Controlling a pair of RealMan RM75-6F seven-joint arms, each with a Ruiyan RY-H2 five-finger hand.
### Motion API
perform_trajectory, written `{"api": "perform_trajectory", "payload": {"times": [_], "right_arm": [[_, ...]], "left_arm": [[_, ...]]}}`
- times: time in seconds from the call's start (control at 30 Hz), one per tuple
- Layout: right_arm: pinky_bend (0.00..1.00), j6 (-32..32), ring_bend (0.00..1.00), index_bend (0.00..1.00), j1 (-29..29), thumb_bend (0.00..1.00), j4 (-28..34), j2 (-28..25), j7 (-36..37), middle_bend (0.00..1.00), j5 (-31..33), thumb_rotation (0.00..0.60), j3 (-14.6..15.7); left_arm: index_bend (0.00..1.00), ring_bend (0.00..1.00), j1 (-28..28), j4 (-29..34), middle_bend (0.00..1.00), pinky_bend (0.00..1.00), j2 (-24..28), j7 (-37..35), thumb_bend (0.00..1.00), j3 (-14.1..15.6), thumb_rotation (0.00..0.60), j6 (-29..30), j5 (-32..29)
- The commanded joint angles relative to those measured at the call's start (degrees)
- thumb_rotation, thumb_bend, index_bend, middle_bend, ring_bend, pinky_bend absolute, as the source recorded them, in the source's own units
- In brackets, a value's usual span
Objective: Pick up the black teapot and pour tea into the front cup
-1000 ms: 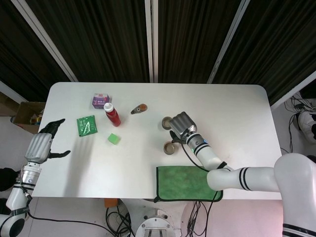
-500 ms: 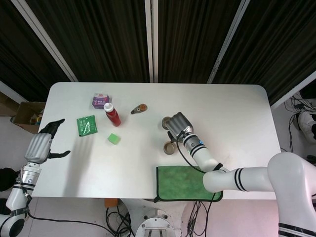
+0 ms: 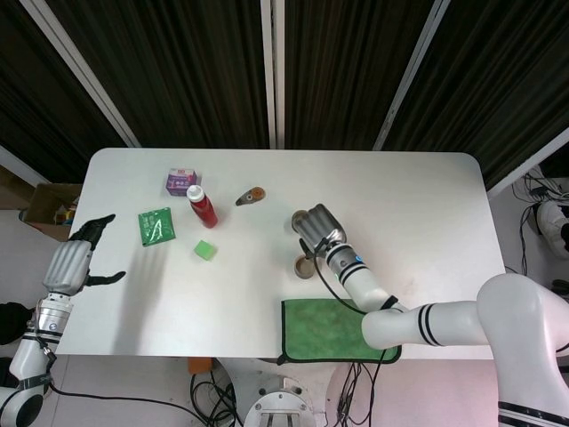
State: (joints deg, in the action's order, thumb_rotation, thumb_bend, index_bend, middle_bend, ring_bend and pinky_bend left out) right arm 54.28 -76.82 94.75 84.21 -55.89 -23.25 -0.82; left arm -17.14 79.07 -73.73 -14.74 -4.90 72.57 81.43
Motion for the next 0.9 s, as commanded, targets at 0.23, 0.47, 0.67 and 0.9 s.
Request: {"api": "perform_trajectory", "payload": {"times": [0.23, 0.47, 0.67, 0.9], "right_arm": [[0.81, 0.8, 1.0, 1.0, -0.6, 0.68, 0.6, 0.1, -1.4, 1.0, 0.7, 0.513, 0.1], [0.81, 1.1, 1.0, 1.0, -1.1, 0.68, 1.0, 0.1, -2.4, 1.0, 1.4, 0.513, 0.2], [0.81, 1.3, 1.0, 1.0, -1.2, 0.68, 1.0, 0.3, -2.7, 1.0, 1.7, 0.514, 0.2], [0.81, 1.6, 1.0, 1.0, -1.2, 0.68, 1.2, 0.2, -3.0, 1.0, 1.8, 0.514, 0.3]], "left_arm": [[0.1, 0.13, 0.1, -0.2, 0.13, 0.26, -0.1, -0.4, 0.03, 0.0, 0.6, 0.2, 0.2], [0.1, 0.13, 0.2, -0.6, 0.13, 0.26, -0.3, -0.8, 0.03, 0.1, 0.6, 0.3, 0.3], [0.1, 0.13, 0.1, -0.8, 0.13, 0.26, -0.4, -0.9, 0.03, 0.2, 0.6, 0.2, 0.4], [0.1, 0.13, 0.3, -0.9, 0.13, 0.26, -0.5, -1.1, 0.03, 0.1, 0.6, 0.4, 0.4]]}}
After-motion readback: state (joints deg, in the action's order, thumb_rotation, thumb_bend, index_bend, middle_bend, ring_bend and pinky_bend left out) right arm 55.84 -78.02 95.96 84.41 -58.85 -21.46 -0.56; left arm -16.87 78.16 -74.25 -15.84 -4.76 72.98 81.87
